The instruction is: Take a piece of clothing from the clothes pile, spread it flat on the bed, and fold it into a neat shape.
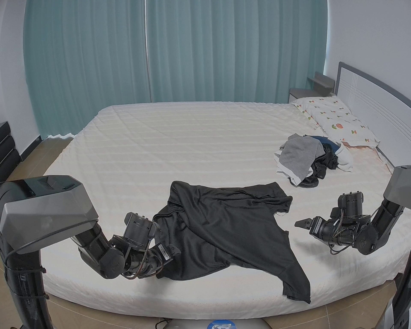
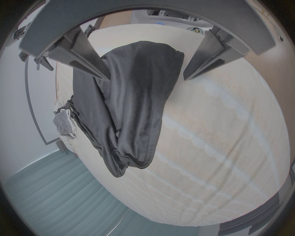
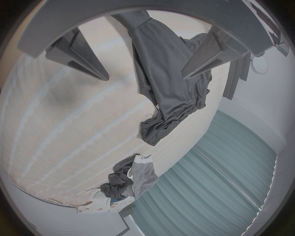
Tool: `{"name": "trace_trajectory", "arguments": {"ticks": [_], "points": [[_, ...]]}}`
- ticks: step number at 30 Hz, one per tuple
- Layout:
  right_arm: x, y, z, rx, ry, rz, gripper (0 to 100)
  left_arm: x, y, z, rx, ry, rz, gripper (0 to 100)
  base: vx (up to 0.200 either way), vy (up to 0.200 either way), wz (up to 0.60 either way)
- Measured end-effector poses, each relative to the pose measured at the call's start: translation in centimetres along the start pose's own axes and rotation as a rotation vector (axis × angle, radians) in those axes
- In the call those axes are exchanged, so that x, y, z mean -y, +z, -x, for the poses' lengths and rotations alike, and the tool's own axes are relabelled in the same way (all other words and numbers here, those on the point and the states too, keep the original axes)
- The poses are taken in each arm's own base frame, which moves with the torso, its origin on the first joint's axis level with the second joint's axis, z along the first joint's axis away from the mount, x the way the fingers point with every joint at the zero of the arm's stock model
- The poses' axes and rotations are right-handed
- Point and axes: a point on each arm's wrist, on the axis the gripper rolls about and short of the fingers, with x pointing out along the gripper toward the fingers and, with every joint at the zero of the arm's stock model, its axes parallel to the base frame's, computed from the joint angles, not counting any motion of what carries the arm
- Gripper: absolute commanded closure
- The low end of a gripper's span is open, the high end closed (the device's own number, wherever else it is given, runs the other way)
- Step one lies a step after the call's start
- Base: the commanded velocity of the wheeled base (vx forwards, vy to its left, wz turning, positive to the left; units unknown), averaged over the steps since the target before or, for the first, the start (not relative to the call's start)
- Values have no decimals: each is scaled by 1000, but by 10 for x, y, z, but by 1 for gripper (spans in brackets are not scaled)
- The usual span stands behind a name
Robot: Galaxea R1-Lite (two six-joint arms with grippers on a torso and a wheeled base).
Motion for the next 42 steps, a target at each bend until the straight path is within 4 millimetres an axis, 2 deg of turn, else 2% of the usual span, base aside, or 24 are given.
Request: {"name": "trace_trajectory", "arguments": {"ticks": [17,18,30,41,42], "points": [[4,0,-16,0,-27,0,0,1,-17,-18,10,62,-117,0,0,0,0],[4,-1,-18,-2,-28,0,0,2,-19,-18,9,64,-120,100,0,0,0],[2,-6,-56,13,-76,20,0,1,-25,-20,0,80,-134,100,0,0,0],[-1,-9,-82,8,-83,-19,0,-5,-17,-6,46,120,-125,100,0,0,0],[-1,-10,-84,5,-84,-23,100,-6,-16,-4,46,124,-124,100,0,0,0]]}}
